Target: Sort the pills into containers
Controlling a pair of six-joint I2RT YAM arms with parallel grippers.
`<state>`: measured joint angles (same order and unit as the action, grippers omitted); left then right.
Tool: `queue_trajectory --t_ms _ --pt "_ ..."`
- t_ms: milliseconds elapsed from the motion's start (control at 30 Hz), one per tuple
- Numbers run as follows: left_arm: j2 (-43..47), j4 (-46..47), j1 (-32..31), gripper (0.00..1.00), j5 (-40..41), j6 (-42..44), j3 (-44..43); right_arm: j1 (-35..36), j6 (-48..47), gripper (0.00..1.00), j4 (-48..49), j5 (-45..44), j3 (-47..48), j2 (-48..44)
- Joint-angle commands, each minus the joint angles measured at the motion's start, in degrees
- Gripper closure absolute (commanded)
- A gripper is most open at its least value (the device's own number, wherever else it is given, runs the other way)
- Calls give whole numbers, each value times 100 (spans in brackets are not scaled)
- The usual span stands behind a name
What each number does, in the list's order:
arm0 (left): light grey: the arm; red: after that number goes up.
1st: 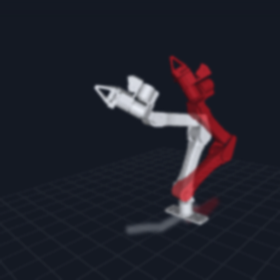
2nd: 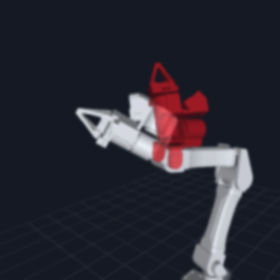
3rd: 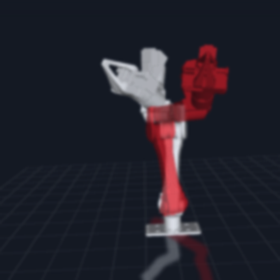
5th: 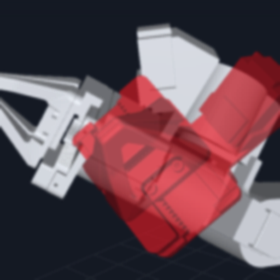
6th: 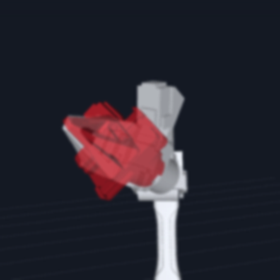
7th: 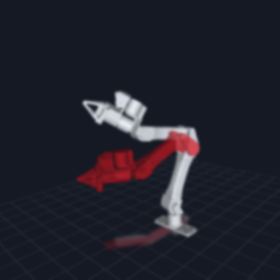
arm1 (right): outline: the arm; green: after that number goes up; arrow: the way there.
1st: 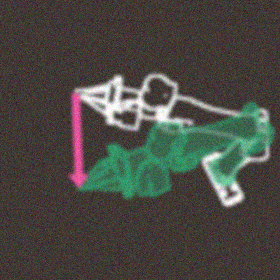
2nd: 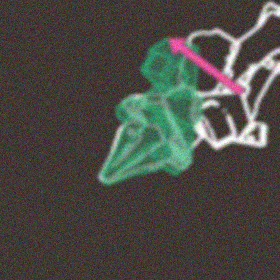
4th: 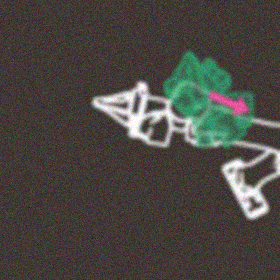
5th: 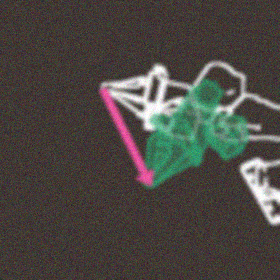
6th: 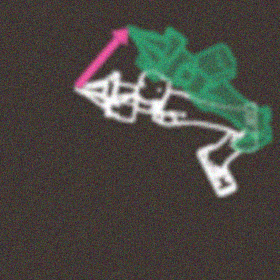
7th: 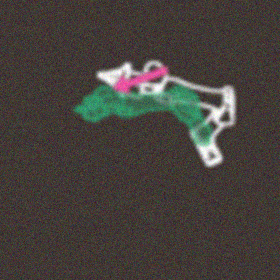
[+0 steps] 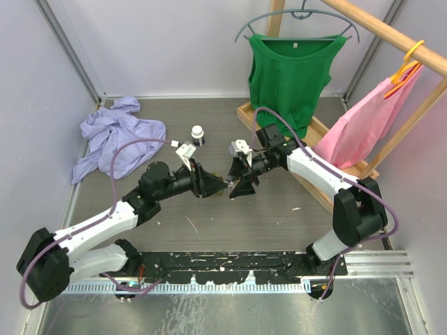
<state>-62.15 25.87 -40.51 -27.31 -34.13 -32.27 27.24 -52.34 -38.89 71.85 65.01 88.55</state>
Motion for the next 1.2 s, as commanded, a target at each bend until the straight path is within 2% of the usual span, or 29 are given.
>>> queue_trajectory --t_ms 0,100,233,400,667,967,1067,1167 --pt "618 -1245 -400 100 1795 -1507 -514 -22 -46 99 40 61 167 11" --pt "674 -2185 -449 100 2152 -2442 -919 -21 -39 99 40 65 168 21" --pt "421 -2842 -565 100 2149 -3089 -1434 -23 -26 99 40 82 177 17" --pt "226 -2700 -607 100 1997 -3463 -1610 -25 -26 99 40 70 176 -30" --pt "440 -2583 -612 100 2240 -4028 -1404 -40 -30 99 40 69 177 -37" --pt "331 -2533 -613 98 1907 -4321 -1461 -42 -28 99 40 78 183 -40" --pt "303 -2534 -608 94 1879 -4302 -1464 -42 -22 99 40 81 174 -42" --pt "289 -2525 -607 82 1852 -4257 -1449 -39 -24 99 40 82 177 -40"
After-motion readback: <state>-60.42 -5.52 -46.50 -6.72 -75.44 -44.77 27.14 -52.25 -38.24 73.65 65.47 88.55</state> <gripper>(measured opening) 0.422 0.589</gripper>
